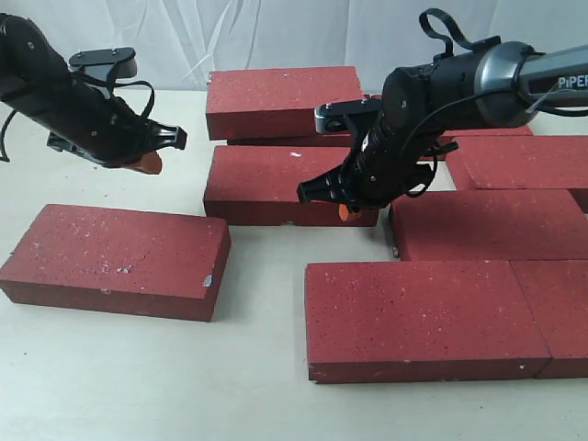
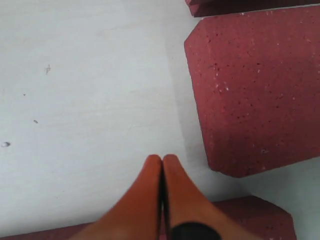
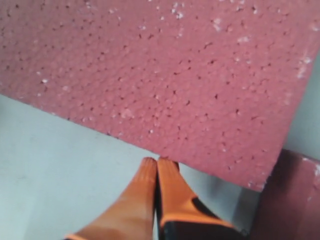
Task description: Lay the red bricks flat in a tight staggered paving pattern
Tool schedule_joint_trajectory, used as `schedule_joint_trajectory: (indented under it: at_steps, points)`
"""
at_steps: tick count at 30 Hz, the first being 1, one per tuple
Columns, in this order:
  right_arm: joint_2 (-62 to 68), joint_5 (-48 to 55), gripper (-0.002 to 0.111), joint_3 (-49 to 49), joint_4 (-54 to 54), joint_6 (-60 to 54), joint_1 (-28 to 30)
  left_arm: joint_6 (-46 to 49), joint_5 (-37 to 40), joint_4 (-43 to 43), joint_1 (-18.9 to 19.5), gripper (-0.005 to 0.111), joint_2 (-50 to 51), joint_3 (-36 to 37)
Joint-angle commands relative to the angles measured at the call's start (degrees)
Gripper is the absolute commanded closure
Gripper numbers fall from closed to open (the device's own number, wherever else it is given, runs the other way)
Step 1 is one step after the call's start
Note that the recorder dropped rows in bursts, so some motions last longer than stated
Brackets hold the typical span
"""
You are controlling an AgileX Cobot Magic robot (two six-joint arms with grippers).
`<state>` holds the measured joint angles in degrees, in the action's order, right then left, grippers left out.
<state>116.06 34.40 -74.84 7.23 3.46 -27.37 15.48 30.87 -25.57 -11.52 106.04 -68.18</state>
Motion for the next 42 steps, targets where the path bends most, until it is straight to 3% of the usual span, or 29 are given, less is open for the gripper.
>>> schedule_joint_trajectory:
  at_steps: [1, 21, 42]
  points:
    - [0.71, -2.34, 0.109, -0.27, -0.23, -0.24, -0.07, 0.08, -0.43, -0.39, -0.06, 0.107, -0.36, -0.13]
    - [2.44, -9.66, 0.109, -0.27, -0.09, 0.24, -0.07, 0.18, -0.43, -0.51, -0.06, 0.107, -0.36, -0.13]
    - [-9.52, 0.39, 0.109, -0.27, 8.77, 0.33, 0.05, 0.18, -0.79, 0.56, -0.06, 0.107, -0.36, -0.13]
